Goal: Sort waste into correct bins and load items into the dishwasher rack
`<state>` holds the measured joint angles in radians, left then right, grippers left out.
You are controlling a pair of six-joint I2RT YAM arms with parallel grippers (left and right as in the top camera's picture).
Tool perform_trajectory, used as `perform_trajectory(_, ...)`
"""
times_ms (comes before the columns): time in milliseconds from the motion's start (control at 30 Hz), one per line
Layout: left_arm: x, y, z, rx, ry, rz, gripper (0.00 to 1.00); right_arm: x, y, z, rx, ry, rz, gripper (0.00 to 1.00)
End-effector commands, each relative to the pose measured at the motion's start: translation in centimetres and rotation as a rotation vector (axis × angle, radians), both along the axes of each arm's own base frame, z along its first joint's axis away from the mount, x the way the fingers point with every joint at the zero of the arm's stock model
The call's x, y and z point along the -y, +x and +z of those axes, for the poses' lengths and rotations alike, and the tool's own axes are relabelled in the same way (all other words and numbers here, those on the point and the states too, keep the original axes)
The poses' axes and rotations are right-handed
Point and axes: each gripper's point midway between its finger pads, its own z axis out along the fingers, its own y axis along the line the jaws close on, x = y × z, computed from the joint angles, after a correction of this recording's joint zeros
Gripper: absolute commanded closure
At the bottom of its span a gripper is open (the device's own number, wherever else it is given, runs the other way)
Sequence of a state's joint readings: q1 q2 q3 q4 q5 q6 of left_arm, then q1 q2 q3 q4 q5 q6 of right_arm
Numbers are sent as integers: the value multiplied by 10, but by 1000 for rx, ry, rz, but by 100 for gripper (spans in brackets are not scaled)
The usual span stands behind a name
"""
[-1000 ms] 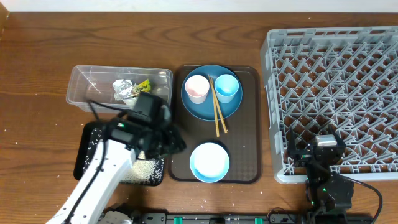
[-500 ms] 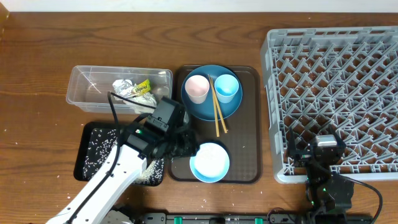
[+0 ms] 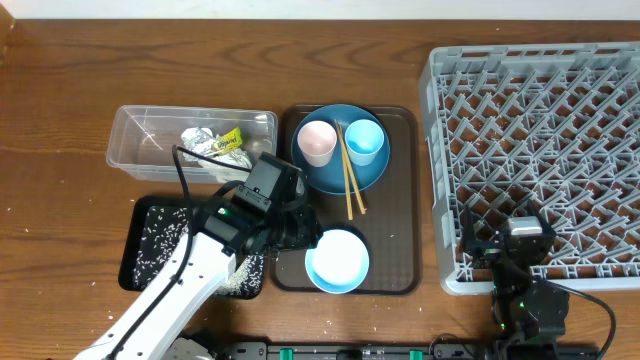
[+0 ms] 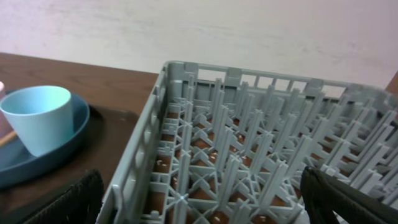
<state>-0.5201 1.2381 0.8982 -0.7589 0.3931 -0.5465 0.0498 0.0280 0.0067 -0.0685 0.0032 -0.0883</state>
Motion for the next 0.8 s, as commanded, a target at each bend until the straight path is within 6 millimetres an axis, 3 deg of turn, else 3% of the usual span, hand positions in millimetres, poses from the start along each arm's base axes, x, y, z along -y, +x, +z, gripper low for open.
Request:
perform_trajectory(0, 5, 3, 11, 17, -28, -9, 58, -9, -1, 4, 12, 93, 50, 1)
perform_trajectory(133, 6, 3, 11, 18, -29, -8, 58, -42, -8, 6, -8, 143, 243, 1)
perform_trajectory(267, 6, 4, 13, 26, -33, -9, 58, -49, -17, 29, -38, 244, 277, 1)
perform_trajectory(600, 6, 4, 15, 19, -42, 18, 54, -52, -66, 166, -145, 323, 283, 1)
perform_trajectory(667, 7, 6, 16, 14, -52, 41, 55, -52, -73, 184, -222, 304, 282, 1)
perform_trajectory(767, 9, 8, 20, 17, -64, 60, 55, -53, -82, 190, -376, 277, 277, 1)
